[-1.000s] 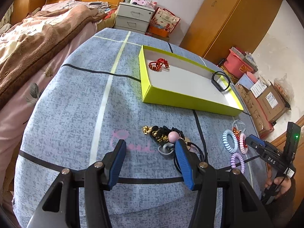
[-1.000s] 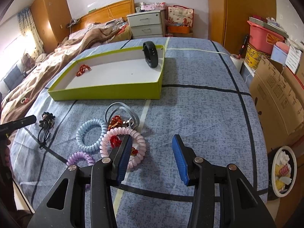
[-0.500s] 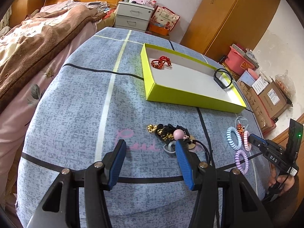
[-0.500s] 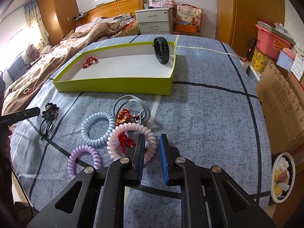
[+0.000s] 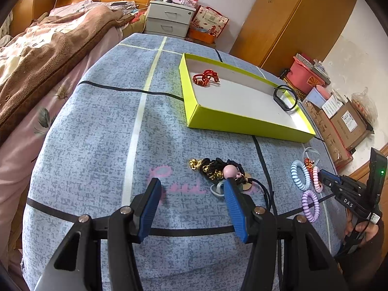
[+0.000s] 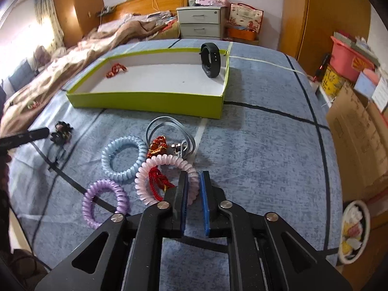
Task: Organize jewelry
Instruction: 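Move both tools back toward the remaining jewelry, then grasp the gold charm with the left gripper while the right gripper grasps the pink coil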
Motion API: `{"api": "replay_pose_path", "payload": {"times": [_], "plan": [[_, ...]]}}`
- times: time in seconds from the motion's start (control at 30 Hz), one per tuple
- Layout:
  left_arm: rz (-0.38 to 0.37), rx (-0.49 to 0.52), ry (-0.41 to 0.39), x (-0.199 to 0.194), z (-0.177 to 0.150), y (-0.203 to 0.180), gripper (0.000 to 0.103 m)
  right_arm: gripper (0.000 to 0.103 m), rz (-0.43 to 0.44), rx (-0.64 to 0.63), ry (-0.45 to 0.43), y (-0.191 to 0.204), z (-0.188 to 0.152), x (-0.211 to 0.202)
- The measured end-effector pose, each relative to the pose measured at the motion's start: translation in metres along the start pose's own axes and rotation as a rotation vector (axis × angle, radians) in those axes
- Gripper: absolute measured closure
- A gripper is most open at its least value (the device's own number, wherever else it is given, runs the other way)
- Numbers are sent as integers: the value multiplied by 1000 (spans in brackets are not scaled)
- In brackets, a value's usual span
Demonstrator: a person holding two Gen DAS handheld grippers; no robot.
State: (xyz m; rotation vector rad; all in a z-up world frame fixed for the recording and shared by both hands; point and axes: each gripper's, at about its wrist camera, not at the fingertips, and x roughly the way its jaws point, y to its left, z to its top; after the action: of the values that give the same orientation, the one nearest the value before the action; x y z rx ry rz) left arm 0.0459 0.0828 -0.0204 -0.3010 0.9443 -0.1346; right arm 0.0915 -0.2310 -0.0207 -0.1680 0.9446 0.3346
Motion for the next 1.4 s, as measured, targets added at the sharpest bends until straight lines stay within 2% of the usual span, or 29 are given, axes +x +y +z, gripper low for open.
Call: {"api": "replay_pose_path", "payload": {"times": [0.33, 0.47, 0.5, 0.53, 0.63, 0.8, 1.07, 1.4], "plan": [[6, 9, 4, 3, 2, -2, 47, 87, -30, -53, 25, 6, 7, 6], [8, 7, 3, 4, 4, -3, 47, 87, -26, -20, 22, 4, 7, 5], [5, 10, 3, 3, 3, -3, 47, 92, -26, -17, 21, 4, 6, 5], [5, 11, 5, 4, 3, -3, 47, 93, -24, -11, 17, 3, 6, 4], [6, 24, 6, 4, 2, -3, 47, 93, -21, 26, 0, -2, 4, 1], [50, 75, 1, 6, 4, -10, 47, 94, -25, 86, -49, -14, 0, -14], [47, 99, 11, 18, 15, -17, 47, 94, -12, 148, -102, -24, -1, -31], [143, 212, 7, 32, 20, -37, 47, 93, 4, 154, -120, -20, 2, -34]]}}
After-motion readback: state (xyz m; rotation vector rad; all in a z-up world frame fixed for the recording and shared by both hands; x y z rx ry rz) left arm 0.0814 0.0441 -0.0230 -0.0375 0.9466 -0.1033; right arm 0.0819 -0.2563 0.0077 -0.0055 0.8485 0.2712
